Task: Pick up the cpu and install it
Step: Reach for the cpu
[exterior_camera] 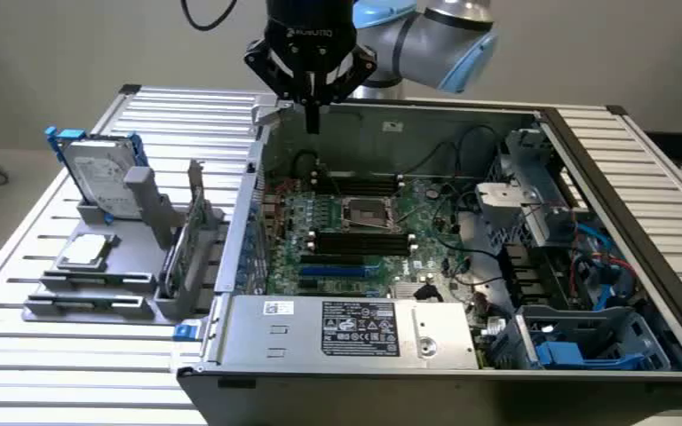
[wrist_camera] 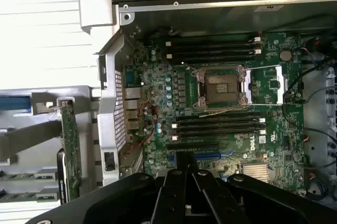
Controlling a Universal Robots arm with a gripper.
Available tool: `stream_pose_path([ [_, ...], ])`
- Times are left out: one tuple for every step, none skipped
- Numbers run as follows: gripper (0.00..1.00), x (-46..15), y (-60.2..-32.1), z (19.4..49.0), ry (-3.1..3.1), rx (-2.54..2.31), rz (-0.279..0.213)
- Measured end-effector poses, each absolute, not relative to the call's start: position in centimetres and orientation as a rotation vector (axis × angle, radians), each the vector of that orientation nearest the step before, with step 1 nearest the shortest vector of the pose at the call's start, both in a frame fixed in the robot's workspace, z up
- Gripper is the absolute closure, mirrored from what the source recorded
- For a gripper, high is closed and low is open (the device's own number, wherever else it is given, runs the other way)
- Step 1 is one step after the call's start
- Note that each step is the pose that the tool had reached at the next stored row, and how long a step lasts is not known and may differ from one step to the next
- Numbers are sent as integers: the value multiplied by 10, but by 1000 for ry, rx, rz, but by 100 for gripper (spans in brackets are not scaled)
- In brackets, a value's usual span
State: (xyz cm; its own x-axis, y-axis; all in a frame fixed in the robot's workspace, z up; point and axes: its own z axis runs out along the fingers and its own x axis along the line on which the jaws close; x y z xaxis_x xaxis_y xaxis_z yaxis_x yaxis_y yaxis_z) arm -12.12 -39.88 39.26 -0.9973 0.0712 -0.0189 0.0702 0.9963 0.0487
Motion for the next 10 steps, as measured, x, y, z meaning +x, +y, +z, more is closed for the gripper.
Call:
stream_pose_path([
  [89,-121,-399,393,3118,110,75],
  [89,-121,-399,393,3118,110,75],
  [89,-121,-399,393,3118,110,75],
  [89,-121,-399,393,3118,110,75],
  [89,-121,-399,393,3118,110,75],
  [89,-121,-399,393,3118,110,75],
  [89,-121,-399,393,3118,111,75],
  [89,-123,-399,393,3118,111,75],
  [89,-127,-399,393,3117,110,75],
  [89,-132,-399,393,3117,110,75],
])
